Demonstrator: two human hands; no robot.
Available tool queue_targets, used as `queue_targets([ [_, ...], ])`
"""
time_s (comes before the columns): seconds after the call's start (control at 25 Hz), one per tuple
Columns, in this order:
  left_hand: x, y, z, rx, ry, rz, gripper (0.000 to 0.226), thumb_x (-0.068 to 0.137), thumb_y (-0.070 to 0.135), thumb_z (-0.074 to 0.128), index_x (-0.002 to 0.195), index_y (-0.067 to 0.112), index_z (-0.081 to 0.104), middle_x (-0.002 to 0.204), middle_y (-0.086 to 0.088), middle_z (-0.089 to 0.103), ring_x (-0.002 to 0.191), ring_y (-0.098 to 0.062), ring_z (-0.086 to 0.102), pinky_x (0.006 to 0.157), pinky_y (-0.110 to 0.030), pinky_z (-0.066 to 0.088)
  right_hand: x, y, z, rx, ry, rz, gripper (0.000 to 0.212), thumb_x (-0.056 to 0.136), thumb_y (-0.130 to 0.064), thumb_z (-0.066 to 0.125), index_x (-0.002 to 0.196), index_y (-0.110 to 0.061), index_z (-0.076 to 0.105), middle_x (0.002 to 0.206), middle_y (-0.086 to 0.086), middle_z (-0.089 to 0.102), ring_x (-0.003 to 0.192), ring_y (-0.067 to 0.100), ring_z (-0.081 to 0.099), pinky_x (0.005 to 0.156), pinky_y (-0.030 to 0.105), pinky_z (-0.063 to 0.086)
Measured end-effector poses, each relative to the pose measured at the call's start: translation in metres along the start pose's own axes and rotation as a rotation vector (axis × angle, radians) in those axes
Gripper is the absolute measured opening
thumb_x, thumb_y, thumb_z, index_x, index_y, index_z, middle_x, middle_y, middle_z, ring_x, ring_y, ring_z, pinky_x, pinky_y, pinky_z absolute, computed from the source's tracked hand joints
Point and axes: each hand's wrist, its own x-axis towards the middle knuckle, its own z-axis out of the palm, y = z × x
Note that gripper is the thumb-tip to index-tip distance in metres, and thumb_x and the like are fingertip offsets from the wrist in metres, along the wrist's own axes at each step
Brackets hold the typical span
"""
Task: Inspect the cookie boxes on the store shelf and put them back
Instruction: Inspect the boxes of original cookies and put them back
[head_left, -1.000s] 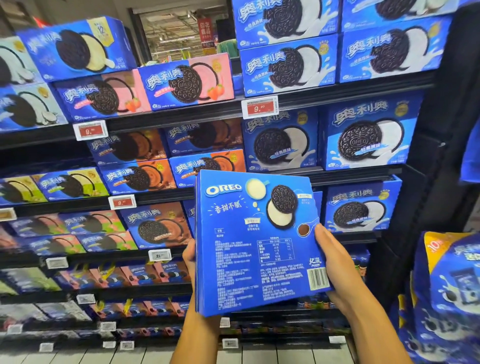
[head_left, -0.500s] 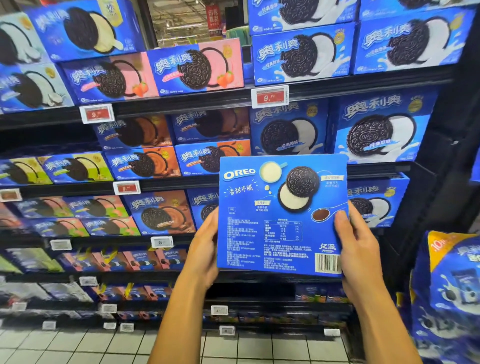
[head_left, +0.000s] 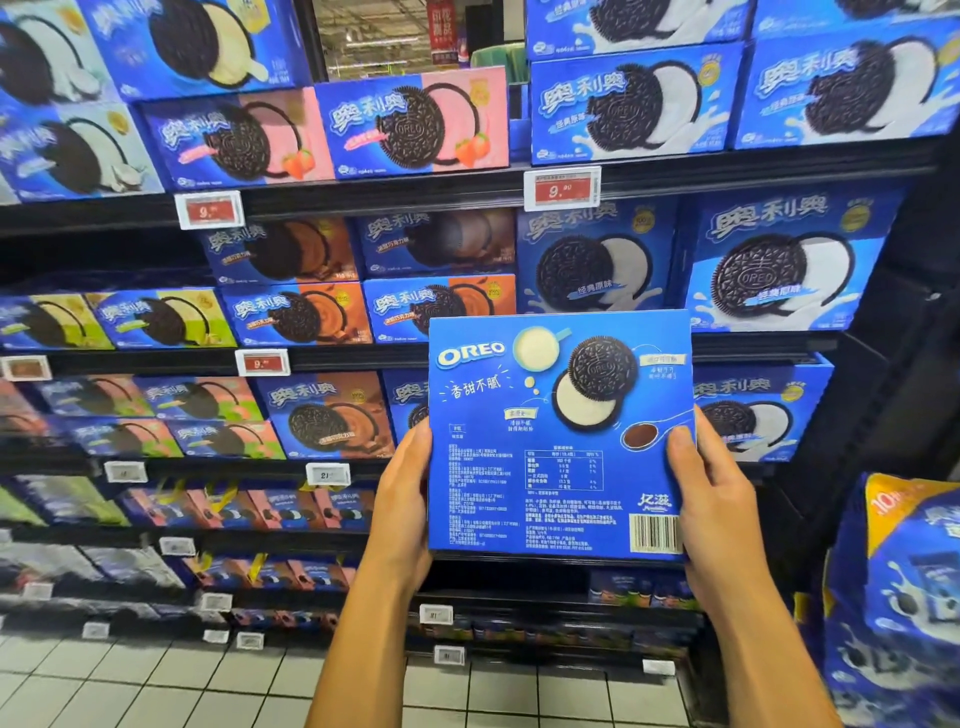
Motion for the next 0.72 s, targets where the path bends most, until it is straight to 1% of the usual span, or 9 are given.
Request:
queue_targets([
  [0.12,0.000,0.001,-0.003,0.004,0.006,-0.009,0.047,0.088,0.056,0.059,0.117,0.020,0.064,0.122,-0.013,0.069,0.109,-0.031,0.069,0.086,-0.051,0.057,0.000,0.002,0.001,-0.025,-0.019,0.011,0.056,0.085,-0.052,0.061,0.139,-0.039,0.053,0.109,-0.004,0.077,0.093,0.020,0.076,0.057,0.028,0.060],
  [0.24,0.000,0.003,-0.005,0.023,0.003,-0.011,0.038,0.091,0.054,0.056,0.112,0.024,0.067,0.119,-0.011,0.071,0.105,-0.028,0.071,0.075,-0.042,0.059,-0.001,0.003,0.003,-0.031,-0.028,0.011,0.053,0.088,-0.050,0.059,0.139,-0.038,0.053,0.110,-0.005,0.077,0.094,0.019,0.076,0.058,0.026,0.060],
  [0.32,-0.001,0.004,-0.006,0.034,0.000,-0.017,0.036,0.091,0.054,0.056,0.109,0.025,0.068,0.117,-0.010,0.072,0.104,-0.028,0.071,0.073,-0.039,0.059,-0.001,0.003,0.003,-0.029,-0.033,0.017,0.051,0.089,-0.049,0.058,0.138,-0.038,0.054,0.111,-0.005,0.077,0.094,0.018,0.076,0.058,0.026,0.060],
  [0.4,-0.001,0.005,-0.007,0.034,-0.001,-0.021,0.036,0.090,0.055,0.057,0.109,0.026,0.068,0.117,-0.010,0.072,0.104,-0.028,0.071,0.074,-0.039,0.059,0.000,0.003,0.003,-0.009,-0.050,0.029,0.050,0.090,-0.050,0.056,0.138,-0.036,0.054,0.113,-0.004,0.076,0.096,0.019,0.076,0.061,0.028,0.061],
  [0.52,-0.001,0.007,-0.007,0.021,0.004,-0.022,0.040,0.088,0.056,0.059,0.111,0.024,0.068,0.117,-0.011,0.072,0.103,-0.029,0.071,0.075,-0.042,0.060,0.001,0.002,0.001,0.126,-0.079,0.078,0.040,0.096,-0.047,0.051,0.132,-0.035,0.061,0.123,-0.001,0.073,0.107,0.022,0.073,0.075,0.037,0.063],
  [0.6,0.000,0.008,-0.008,-0.002,0.019,-0.049,0.041,0.087,0.054,0.059,0.111,0.023,0.069,0.117,-0.011,0.072,0.104,-0.031,0.071,0.076,-0.044,0.061,0.001,0.004,-0.003,0.245,-0.094,0.134,0.037,0.096,-0.042,0.050,0.129,-0.033,0.066,0.128,0.002,0.071,0.112,0.022,0.070,0.083,0.039,0.062],
  [0.72,0.000,0.007,-0.008,-0.090,0.055,-0.140,0.043,0.086,0.051,0.060,0.113,0.019,0.070,0.115,-0.011,0.073,0.102,-0.030,0.072,0.070,-0.042,0.061,0.001,0.010,-0.007,0.366,-0.104,0.249,0.039,0.092,-0.042,0.058,0.124,-0.024,0.071,0.128,0.007,0.070,0.110,0.024,0.071,0.081,0.040,0.062],
])
